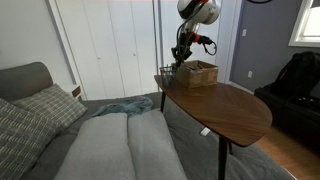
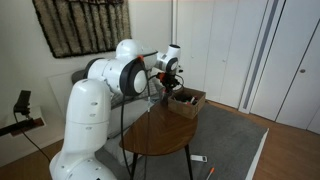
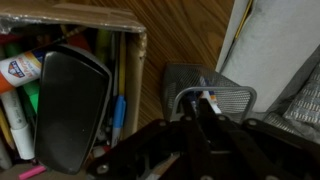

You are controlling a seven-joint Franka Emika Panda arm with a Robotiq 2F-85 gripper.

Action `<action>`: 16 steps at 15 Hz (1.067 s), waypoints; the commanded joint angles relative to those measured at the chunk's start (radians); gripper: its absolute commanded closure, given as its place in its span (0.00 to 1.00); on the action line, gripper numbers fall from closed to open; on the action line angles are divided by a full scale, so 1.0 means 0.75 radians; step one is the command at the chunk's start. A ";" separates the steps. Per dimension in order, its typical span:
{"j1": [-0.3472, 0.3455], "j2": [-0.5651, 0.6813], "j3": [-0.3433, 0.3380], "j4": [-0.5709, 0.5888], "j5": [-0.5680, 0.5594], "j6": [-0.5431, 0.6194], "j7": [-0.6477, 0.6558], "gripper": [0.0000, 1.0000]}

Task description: Remove one pen from the bin

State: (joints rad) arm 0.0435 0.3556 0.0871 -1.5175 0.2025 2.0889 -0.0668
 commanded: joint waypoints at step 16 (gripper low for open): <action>-0.028 -0.513 -0.067 -0.216 -0.319 -0.650 -0.222 0.97</action>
State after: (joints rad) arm 0.0369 -0.0467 0.0638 -1.6491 -0.0058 1.6944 -0.1683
